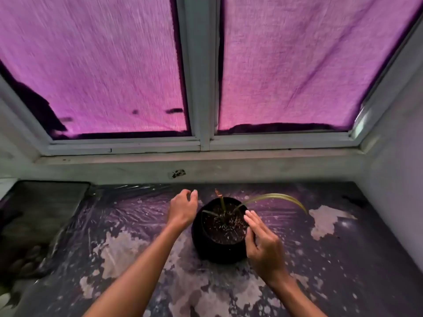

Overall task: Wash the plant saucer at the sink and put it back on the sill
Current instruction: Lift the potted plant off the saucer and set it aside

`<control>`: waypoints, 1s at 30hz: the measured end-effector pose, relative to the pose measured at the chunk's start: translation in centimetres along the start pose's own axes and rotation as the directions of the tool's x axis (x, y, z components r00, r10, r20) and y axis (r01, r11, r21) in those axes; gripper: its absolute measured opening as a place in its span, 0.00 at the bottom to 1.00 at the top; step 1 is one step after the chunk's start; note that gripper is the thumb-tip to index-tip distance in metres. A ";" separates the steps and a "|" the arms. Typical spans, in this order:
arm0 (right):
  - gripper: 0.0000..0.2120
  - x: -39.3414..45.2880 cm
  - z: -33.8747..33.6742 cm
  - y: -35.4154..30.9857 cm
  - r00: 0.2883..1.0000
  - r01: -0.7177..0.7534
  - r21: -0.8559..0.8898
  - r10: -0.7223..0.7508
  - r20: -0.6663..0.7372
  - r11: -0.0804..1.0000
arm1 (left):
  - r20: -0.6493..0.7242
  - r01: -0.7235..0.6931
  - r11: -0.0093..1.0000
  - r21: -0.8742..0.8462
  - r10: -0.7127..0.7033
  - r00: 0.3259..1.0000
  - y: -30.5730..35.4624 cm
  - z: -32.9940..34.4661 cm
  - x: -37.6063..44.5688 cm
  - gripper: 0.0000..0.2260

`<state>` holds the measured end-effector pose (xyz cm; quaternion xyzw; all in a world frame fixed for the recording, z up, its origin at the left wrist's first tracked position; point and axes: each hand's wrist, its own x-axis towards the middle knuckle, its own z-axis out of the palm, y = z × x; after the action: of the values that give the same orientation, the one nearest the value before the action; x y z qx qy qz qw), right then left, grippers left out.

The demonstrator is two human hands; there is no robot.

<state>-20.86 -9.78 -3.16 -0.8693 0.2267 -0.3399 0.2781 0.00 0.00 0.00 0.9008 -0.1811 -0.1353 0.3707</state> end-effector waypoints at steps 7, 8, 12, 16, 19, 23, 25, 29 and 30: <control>0.17 -0.3 1.8 3.2 0.927 -0.372 -0.018 0.372 0.044 0.928 | 0.133 0.132 0.991 -0.017 -0.128 0.983 -3.4 3.3 -0.3 0.16; 0.17 -0.2 2.1 3.6 0.910 -0.412 -0.011 0.412 0.044 0.911 | 0.153 0.139 0.990 -0.030 -0.133 0.979 -3.7 3.6 -0.3 0.15; 0.16 0.5 3.5 5.1 0.801 -0.594 -0.001 0.592 0.085 0.804 | 0.258 0.173 0.982 -0.080 -0.147 0.955 -4.7 5.0 -0.2 0.16; 0.17 1.0 4.7 6.0 0.703 -0.706 0.039 0.693 0.160 0.707 | 0.319 0.188 0.975 -0.119 -0.142 0.937 -5.2 6.0 -0.4 0.17; 0.17 1.3 5.3 6.2 0.647 -0.757 0.038 0.739 0.186 0.653 | 0.292 0.210 0.966 -0.151 -0.159 0.943 -5.5 6.6 -0.7 0.18; 0.16 1.7 5.5 6.2 0.639 -0.767 0.075 0.750 0.169 0.637 | 0.269 0.261 0.948 -0.183 -0.207 0.941 -5.5 6.9 -0.6 0.17; 0.17 2.2 5.3 5.9 0.641 -0.767 0.099 0.750 0.166 0.634 | 0.270 0.274 0.941 -0.197 -0.217 0.938 -5.5 6.8 -0.4 0.17; 0.15 3.6 4.4 5.1 0.690 -0.722 0.159 0.714 0.114 0.673 | 0.253 0.238 0.941 -0.241 -0.176 0.951 -4.6 5.8 0.2 0.16; 0.15 3.9 4.0 4.9 0.707 -0.706 0.170 0.701 0.098 0.688 | 0.245 0.225 0.937 -0.268 -0.160 0.956 -4.1 5.5 0.4 0.15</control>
<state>-16.34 -14.39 -6.94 -0.6887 0.5044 -0.2171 0.4735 -0.80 -0.85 -6.80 0.8289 -0.1093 -0.2949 0.4627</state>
